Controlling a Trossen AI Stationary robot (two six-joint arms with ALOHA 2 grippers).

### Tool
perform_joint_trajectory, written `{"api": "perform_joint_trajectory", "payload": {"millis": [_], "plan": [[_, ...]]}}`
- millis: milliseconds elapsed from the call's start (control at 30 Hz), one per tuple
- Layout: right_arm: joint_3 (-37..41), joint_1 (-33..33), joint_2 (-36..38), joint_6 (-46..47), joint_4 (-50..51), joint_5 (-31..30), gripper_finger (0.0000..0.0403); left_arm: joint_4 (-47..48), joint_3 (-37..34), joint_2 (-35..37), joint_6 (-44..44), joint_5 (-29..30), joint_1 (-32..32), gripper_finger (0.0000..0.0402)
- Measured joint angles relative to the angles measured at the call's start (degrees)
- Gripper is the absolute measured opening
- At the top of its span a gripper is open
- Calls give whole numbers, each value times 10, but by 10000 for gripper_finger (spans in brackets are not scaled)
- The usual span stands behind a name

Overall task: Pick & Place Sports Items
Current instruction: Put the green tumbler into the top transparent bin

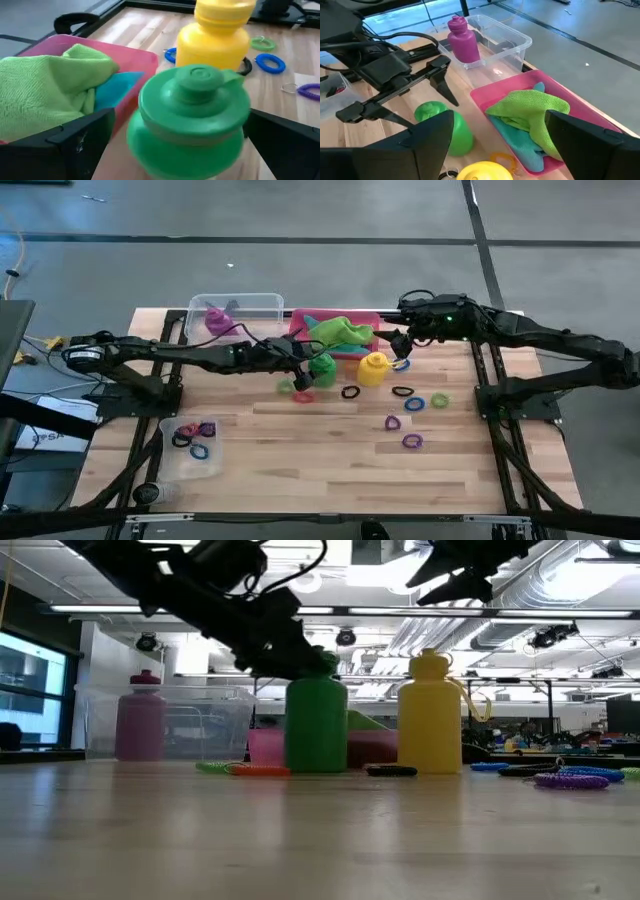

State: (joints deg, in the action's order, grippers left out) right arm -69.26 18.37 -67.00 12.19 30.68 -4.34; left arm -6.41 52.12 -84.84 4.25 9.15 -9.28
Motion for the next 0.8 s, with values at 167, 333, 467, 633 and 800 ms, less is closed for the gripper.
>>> {"api": "perform_joint_trajectory", "payload": {"millis": [167,333,467,633,800], "plan": [[0,0,0,0,0,0,252,-12,0,0,0,0,-1,353],[0,0,0,0,0,0,252,-16,0,0,0,-9,-5,353],[0,0,0,0,0,0,252,-18,0,0,-2,-9,-5,353],[0,0,0,0,0,0,252,-21,0,0,0,-9,-5,353],[0,0,0,0,0,0,252,-39,0,-1,1,-8,-5,353]]}}
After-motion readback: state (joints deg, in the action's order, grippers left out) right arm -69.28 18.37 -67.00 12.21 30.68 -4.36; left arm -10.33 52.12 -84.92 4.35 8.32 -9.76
